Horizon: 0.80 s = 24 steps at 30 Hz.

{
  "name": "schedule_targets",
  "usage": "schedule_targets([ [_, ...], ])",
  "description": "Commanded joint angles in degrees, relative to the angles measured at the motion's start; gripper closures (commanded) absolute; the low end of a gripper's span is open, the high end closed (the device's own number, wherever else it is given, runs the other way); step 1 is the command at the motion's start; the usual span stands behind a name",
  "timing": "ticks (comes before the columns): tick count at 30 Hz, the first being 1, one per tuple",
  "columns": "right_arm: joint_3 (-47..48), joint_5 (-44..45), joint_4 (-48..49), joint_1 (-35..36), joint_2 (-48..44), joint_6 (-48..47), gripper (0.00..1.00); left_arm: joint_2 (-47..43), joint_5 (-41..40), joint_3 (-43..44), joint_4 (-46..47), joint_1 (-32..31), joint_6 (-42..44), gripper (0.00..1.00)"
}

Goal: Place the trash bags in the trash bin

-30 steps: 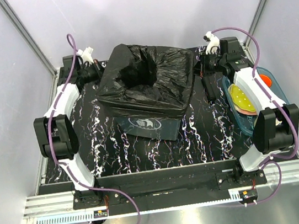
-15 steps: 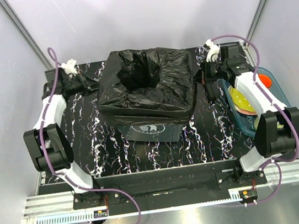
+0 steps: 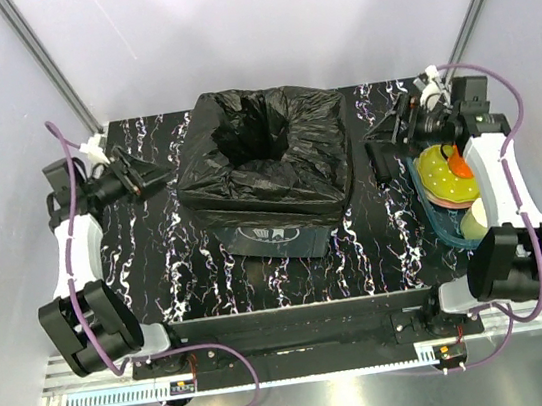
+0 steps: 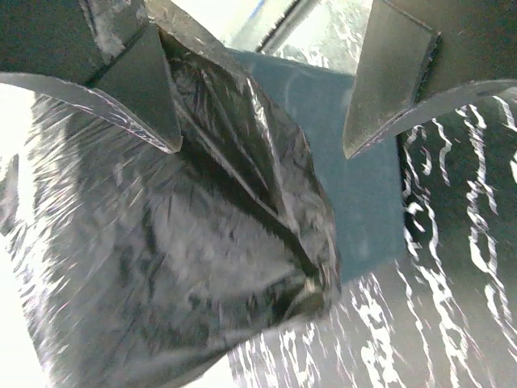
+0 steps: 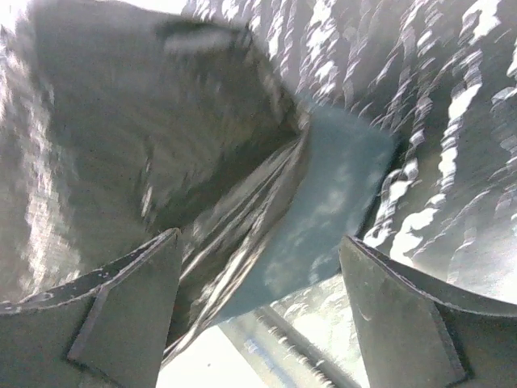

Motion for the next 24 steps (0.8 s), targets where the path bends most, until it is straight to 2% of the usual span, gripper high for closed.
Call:
schedule_targets([
  [1, -8.37, -14.71, 2.38, 0.88, -4.18, 14.02, 0.12, -2.89, 4.94, -5.73, 2.77, -3.12, -3.22, 0.15],
  [2, -9.71, -15.61, 6.05, 1.06, -4.80, 15.98, 0.12, -2.89, 5.38, -6.61, 3.47, -4.52, -3.66, 0.15],
  [9, -14.81, -17.19, 8.72, 4.04, -4.10, 20.04, 0.09, -4.65, 6.97, -11.45, 9.09, -7.52, -8.50, 0.09],
  [13, -18.32, -18.34, 13.37, 8.08, -4.28, 24.24, 0.15, -5.79, 8.29, -13.81, 12.61, -7.52, -12.44, 0.09],
  [14, -18.77, -18.34, 16.08, 8.87, -4.19, 24.95, 0.27, -6.40, 8.98, -14.52, 13.93, -7.44, -13.41, 0.12],
  [16, -19.56, -17.64, 17.42, 9.58, -3.75, 25.40, 0.41, -7.02, 9.87, -16.27, 18.67, -7.52, -17.09, 0.17],
  [17, -19.65, -17.29, 18.21, 9.58, -3.05, 25.14, 0.49, -7.37, 9.96, -17.94, 20.25, -7.52, -18.25, 0.23],
  [18, -19.91, -16.85, 18.31, 11.15, -2.61, 24.79, 0.64, -7.89, 10.22, -19.00, 23.23, -7.52, -20.35, 0.27],
  [19, -19.92, -15.98, 18.83, 11.34, -1.39, 24.09, 0.72, -8.07, 10.22, -19.79, 24.82, -7.61, -21.32, 0.32],
  [20, -19.74, -15.53, 18.84, 11.43, -0.68, 23.73, 0.78, -8.08, 10.13, -21.28, 27.53, -7.52, -22.20, 0.44],
  [21, -18.96, -14.31, 18.92, 11.43, 0.11, 22.51, 0.97, -7.99, 10.13, -21.56, 28.17, -7.52, -22.56, 0.50],
  [23, -17.64, -12.46, 19.01, 11.43, 2.74, 21.54, 1.00, -7.11, 9.87, -21.82, 27.83, -7.61, -21.78, 0.59],
  [24, -16.41, -11.49, 19.88, 11.52, 3.71, 21.71, 1.00, -5.80, 9.61, -21.65, 26.96, -7.61, -20.12, 0.69],
])
